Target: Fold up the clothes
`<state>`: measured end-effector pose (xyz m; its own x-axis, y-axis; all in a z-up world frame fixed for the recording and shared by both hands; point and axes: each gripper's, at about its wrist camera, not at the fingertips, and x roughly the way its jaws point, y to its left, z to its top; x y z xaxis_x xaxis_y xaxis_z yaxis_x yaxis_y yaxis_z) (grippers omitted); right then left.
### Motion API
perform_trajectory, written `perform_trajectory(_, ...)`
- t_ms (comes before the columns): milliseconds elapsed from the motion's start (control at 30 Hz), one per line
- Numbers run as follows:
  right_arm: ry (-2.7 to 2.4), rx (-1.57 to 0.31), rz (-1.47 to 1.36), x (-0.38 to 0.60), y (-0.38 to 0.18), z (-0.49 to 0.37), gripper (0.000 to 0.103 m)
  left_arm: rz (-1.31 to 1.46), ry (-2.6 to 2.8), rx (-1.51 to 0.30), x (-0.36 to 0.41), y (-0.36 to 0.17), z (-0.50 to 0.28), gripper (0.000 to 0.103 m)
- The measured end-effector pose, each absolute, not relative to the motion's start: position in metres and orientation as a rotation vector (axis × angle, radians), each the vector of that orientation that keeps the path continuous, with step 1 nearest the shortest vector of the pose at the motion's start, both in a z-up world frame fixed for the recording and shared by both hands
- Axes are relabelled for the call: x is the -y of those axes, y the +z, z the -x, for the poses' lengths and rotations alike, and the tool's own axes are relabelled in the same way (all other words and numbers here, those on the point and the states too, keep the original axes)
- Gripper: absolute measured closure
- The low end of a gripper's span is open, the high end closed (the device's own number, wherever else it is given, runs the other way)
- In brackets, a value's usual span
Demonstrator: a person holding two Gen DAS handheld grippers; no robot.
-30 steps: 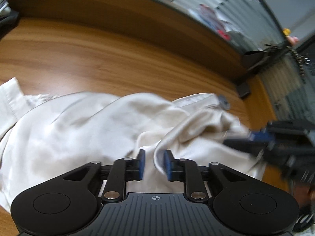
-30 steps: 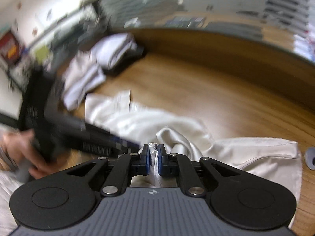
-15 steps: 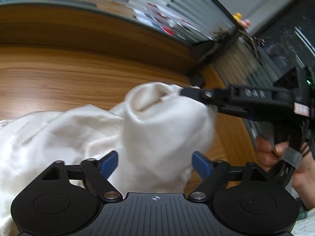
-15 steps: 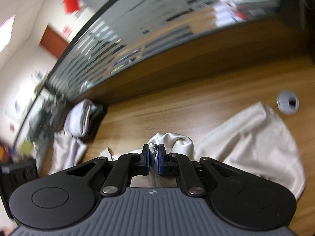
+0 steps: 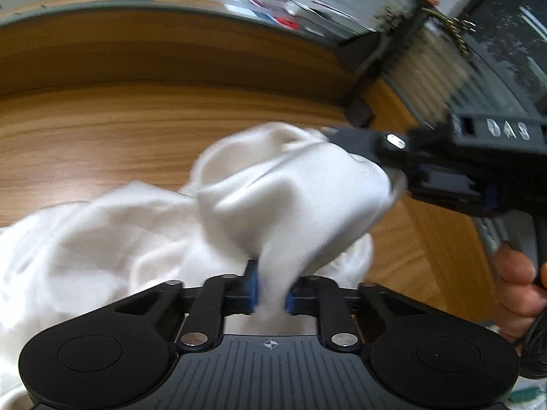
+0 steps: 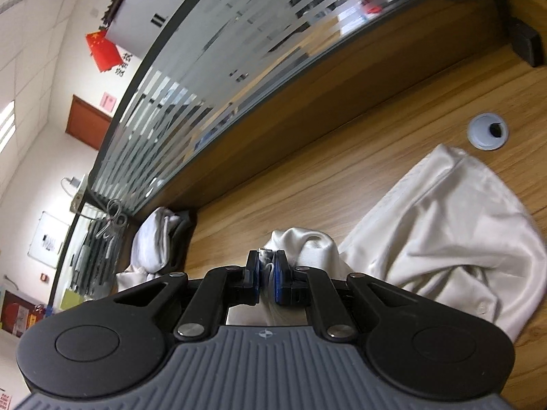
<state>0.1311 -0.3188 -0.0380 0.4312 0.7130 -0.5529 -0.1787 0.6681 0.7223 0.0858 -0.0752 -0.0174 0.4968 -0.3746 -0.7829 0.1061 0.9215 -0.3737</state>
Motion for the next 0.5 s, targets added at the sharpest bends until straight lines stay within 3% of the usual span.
perform_trajectory(167,0.537,-0.95,-0.623,0.337,-0.044,-0.124,0.094,0.232,-0.222,-0.999,0.07,-0.013,-0.082,0.093)
perform_trajectory(200,0.526,-0.951,-0.627,0.34,-0.046,-0.123,0.095,0.217,-0.212,-1.005,0.069,-0.014,-0.081,0.099)
perform_trajectory(500,0.332,-0.835,-0.64,0.396,-0.038,-0.116,0.098,0.176,-0.088,-1.064,0.044,-0.022,-0.079,0.1)
